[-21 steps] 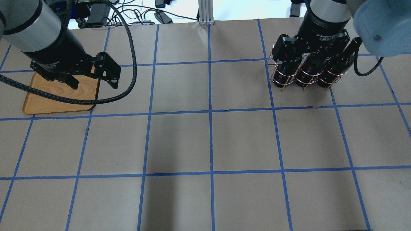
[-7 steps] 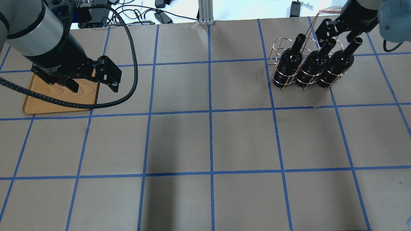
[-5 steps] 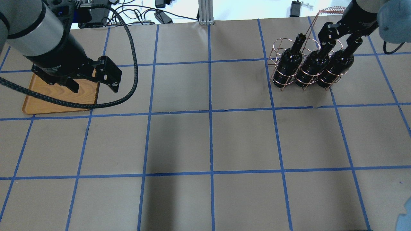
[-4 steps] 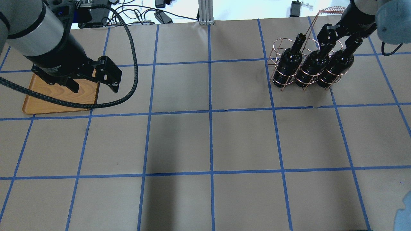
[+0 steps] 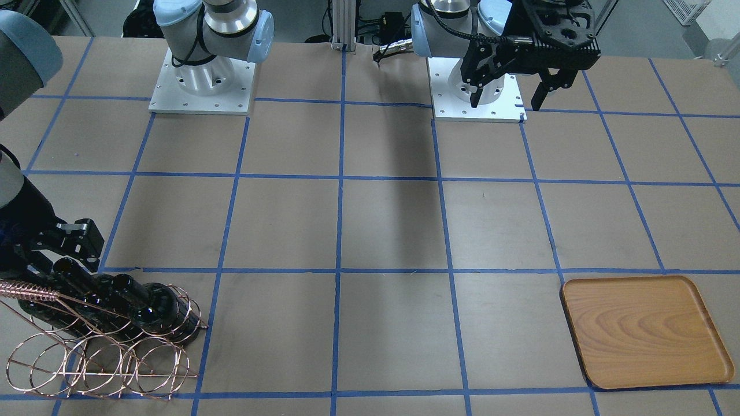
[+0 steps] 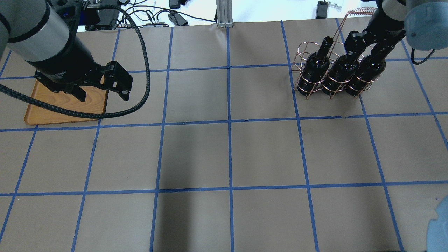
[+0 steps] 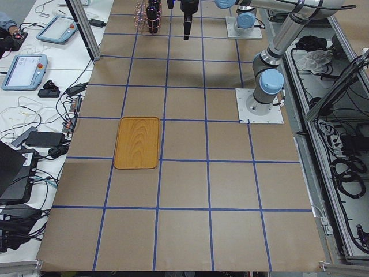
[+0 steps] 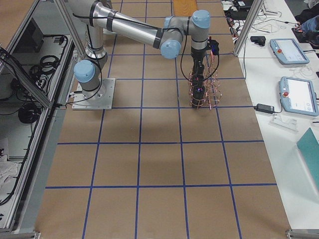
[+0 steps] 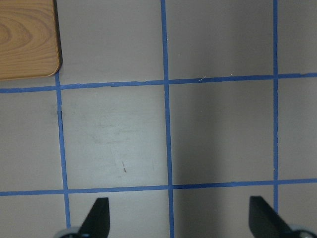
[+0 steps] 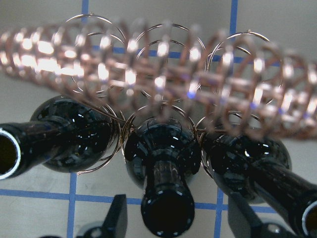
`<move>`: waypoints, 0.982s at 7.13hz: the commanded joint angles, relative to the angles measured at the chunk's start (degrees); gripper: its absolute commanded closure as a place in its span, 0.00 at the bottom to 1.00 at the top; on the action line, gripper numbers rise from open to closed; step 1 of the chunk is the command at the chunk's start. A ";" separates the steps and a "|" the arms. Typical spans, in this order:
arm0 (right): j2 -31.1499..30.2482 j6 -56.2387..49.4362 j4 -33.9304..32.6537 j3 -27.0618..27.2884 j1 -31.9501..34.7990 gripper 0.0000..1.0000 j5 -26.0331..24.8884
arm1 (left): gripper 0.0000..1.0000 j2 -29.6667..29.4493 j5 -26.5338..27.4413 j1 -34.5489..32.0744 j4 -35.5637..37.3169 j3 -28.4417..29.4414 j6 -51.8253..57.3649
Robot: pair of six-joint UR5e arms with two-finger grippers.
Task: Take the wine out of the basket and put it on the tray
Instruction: 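Lower the right gripper and close it on the middle bottle's neck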
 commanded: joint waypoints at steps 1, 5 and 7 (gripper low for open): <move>0.27 -0.07 -0.03 0.00 0.01 0.35 0.00 | 0.00 0.01 -0.04 -0.03 0.01 0.00 0.03; 0.45 -0.15 -1.17 -0.26 0.28 0.43 0.09 | 0.00 -0.16 -0.04 0.06 0.36 -0.09 0.20; 0.71 -0.07 -1.61 -0.52 0.36 0.48 0.18 | 0.00 -0.16 0.05 0.06 0.18 -0.09 0.38</move>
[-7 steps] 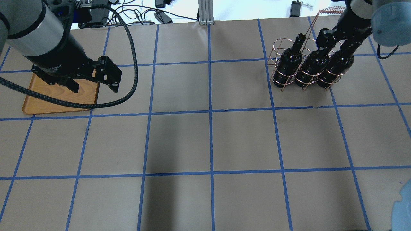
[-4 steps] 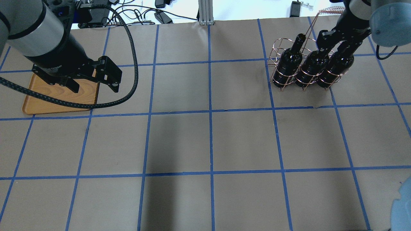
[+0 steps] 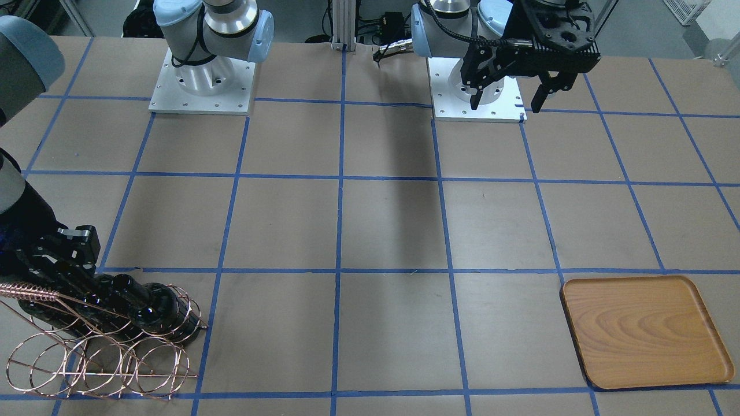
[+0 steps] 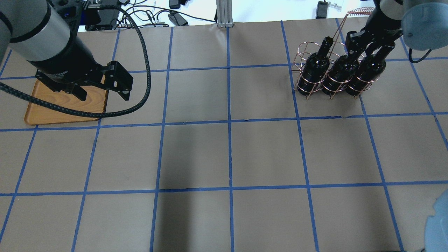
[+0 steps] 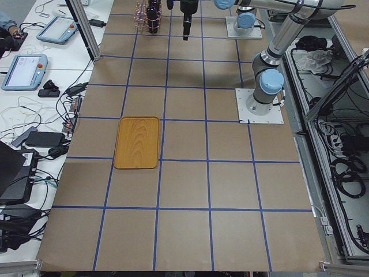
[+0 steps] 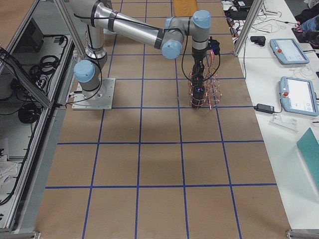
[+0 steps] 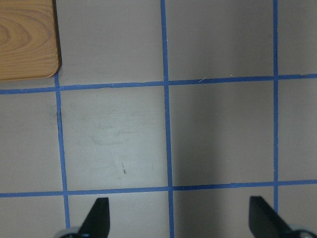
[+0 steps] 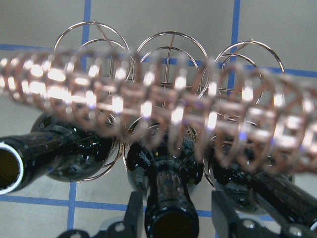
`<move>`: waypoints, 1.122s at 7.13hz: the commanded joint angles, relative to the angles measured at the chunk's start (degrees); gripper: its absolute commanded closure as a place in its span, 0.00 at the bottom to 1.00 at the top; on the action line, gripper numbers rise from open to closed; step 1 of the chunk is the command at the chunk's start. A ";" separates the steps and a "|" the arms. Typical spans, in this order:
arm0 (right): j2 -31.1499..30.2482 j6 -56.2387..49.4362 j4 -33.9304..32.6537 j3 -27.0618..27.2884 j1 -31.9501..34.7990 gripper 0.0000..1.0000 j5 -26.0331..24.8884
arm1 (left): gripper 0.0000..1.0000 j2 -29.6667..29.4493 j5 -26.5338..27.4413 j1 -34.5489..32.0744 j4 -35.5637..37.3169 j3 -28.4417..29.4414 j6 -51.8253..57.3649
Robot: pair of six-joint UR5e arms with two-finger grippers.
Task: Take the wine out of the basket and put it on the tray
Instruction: 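Lower the right gripper and close it on the middle bottle's neck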
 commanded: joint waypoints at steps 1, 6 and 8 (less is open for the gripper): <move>0.18 0.03 -0.38 -0.18 0.04 0.48 0.02 | 0.00 0.04 0.04 0.01 -0.06 0.00 0.10; 0.71 0.12 -2.22 -0.27 0.04 0.47 0.29 | 0.00 0.21 0.04 0.01 -0.15 0.00 0.10; 0.71 0.20 -2.22 -0.27 0.13 0.79 1.95 | 0.00 0.21 0.13 0.01 -0.15 0.00 0.10</move>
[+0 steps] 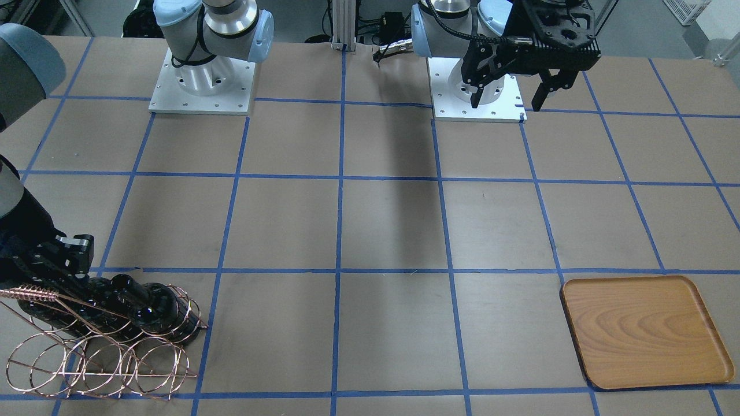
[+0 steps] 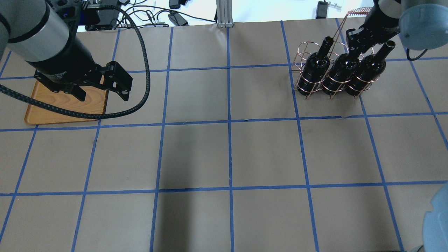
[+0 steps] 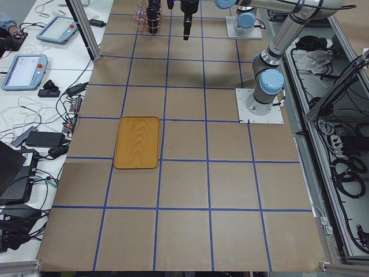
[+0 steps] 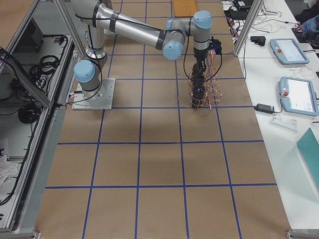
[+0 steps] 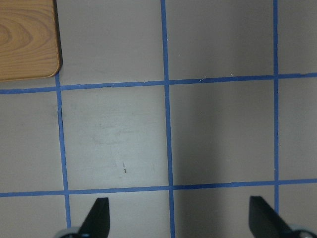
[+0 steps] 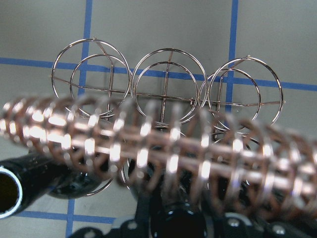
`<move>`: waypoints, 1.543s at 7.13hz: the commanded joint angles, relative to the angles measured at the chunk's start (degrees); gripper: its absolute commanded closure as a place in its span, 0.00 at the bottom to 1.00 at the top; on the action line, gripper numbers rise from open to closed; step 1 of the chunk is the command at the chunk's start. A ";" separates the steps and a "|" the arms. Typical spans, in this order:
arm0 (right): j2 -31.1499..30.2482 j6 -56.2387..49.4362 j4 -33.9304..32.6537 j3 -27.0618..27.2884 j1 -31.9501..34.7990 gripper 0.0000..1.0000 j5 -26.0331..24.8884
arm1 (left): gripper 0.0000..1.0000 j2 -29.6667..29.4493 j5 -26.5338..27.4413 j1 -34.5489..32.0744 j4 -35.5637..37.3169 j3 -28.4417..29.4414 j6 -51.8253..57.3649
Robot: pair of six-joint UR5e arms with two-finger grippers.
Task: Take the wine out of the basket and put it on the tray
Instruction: 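Lower the right gripper and close it on the middle bottle's neck, then lift the bottle out of the rack with the right gripper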
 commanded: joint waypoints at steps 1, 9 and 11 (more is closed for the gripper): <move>-0.09 -0.06 0.00 -0.09 0.02 0.90 1.00 | 0.00 0.00 0.02 0.00 0.00 0.00 0.00; -4.99 -2.43 17.47 -8.35 0.20 1.00 -2.96 | 0.00 0.00 0.02 0.00 0.00 0.00 0.09; -9.82 -1.65 23.52 -8.35 0.55 1.00 -2.78 | 0.00 0.00 0.02 0.00 0.00 0.00 0.09</move>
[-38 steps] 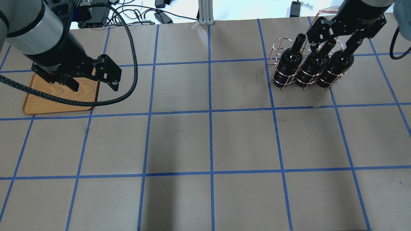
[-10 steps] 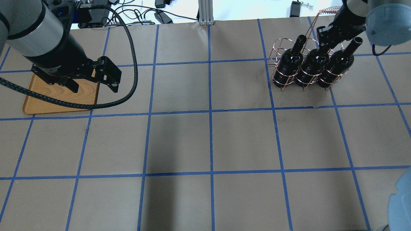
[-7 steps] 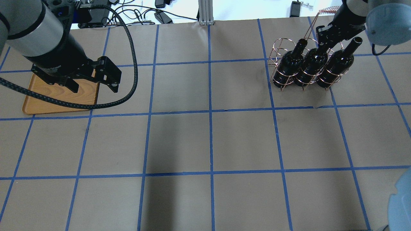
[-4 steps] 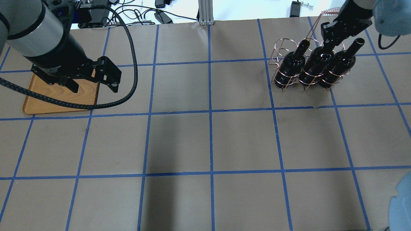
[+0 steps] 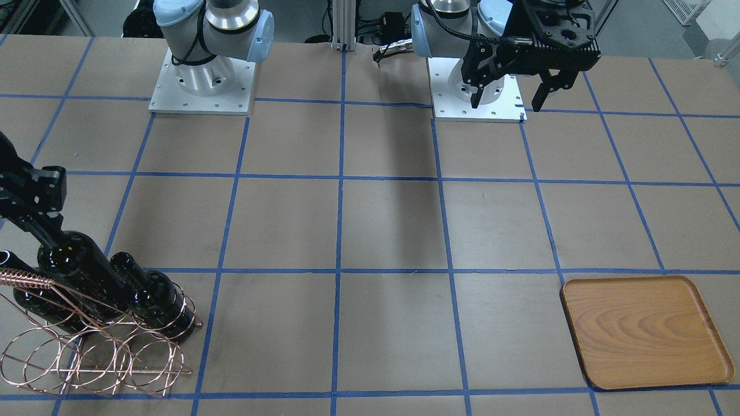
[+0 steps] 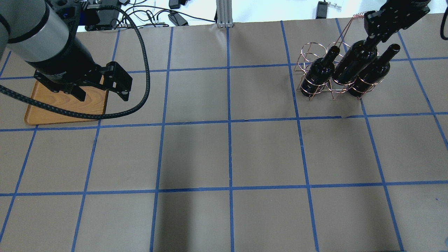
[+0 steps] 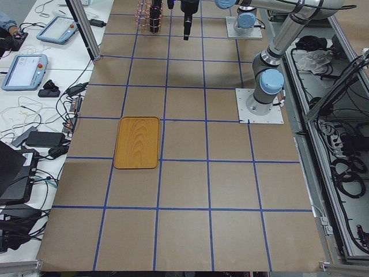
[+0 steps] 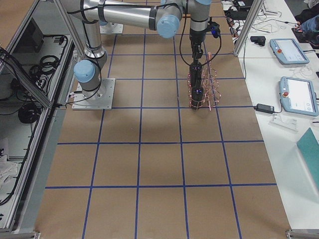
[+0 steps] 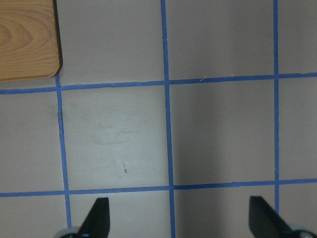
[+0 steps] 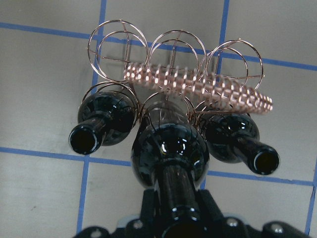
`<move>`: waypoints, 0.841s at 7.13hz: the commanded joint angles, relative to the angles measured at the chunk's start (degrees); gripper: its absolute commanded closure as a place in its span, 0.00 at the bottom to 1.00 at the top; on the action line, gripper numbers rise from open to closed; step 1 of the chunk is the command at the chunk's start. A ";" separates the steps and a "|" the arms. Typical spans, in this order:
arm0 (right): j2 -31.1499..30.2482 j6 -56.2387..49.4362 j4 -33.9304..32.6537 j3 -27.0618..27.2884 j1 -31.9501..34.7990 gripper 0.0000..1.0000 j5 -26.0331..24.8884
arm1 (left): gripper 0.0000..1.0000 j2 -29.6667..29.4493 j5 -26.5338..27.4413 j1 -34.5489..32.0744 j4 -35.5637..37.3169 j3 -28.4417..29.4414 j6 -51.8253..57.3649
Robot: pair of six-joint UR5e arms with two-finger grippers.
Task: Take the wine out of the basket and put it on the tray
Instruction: 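Lift the bottle out of the rack with the right gripper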
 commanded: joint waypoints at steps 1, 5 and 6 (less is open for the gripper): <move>-5.54 0.77 7.19 -0.25 0.82 1.00 0.06 | 0.00 0.00 0.00 0.00 0.00 0.00 0.00; -4.44 18.20 9.16 -0.69 10.89 1.00 0.77 | 0.00 0.00 0.00 0.09 0.00 0.00 0.00; -2.77 25.66 7.15 -0.69 15.11 1.00 0.85 | 0.00 0.00 0.00 0.09 0.00 0.00 0.00</move>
